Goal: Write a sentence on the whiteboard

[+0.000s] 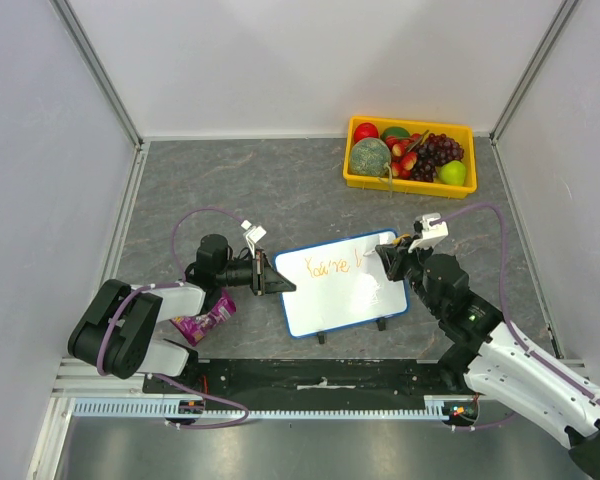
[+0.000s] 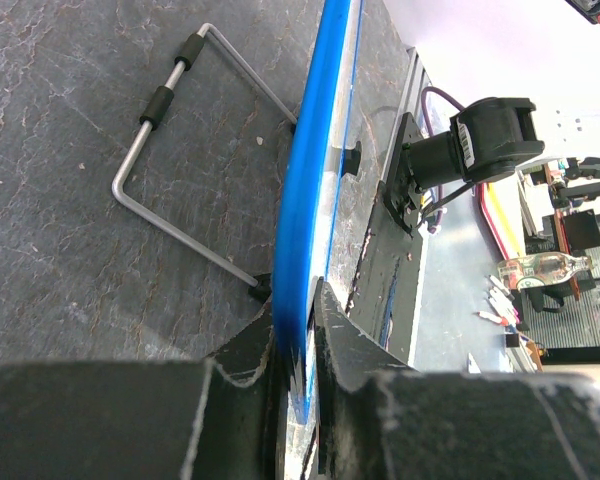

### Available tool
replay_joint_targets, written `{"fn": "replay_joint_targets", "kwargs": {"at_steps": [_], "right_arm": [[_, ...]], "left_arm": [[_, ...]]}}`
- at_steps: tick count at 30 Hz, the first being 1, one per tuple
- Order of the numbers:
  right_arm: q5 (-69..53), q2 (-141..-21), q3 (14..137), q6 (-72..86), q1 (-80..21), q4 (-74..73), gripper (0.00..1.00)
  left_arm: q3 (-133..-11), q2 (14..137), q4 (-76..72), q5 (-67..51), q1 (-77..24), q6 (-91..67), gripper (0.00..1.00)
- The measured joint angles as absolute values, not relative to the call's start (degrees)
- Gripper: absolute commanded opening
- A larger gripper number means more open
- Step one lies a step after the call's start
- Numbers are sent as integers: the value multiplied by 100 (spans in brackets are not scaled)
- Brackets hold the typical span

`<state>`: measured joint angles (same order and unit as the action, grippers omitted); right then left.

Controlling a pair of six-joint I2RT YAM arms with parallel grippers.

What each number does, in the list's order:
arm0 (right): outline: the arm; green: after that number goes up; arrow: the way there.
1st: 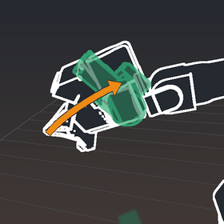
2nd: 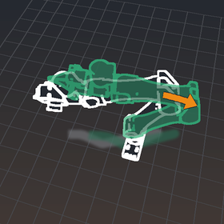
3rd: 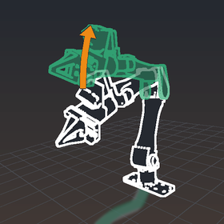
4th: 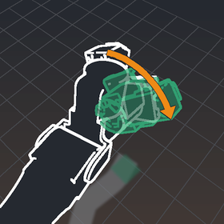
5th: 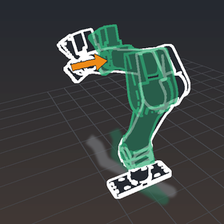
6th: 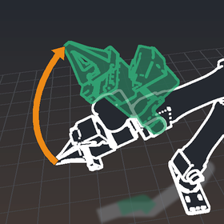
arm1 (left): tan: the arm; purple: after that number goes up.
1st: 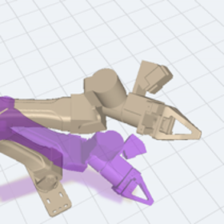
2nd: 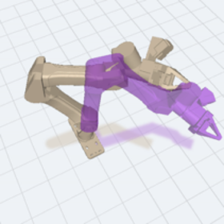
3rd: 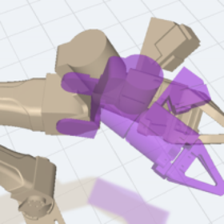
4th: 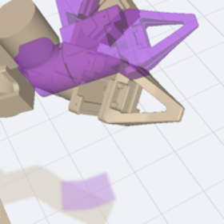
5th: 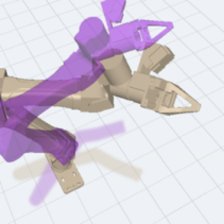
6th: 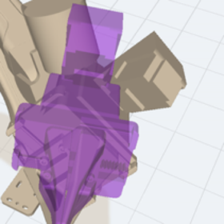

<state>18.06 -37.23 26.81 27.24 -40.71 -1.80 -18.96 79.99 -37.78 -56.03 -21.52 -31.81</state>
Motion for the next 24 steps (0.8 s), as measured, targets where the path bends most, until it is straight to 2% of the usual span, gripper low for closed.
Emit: {"fn": "replay_joint_targets", "kwargs": {"at_steps": [24], "right_arm": [[1564, -3293, 2443, 2762, -4071, -576, 0]], "left_arm": [[-1896, 8001, -3778, -5603, -2152, -3181, 2]]}}
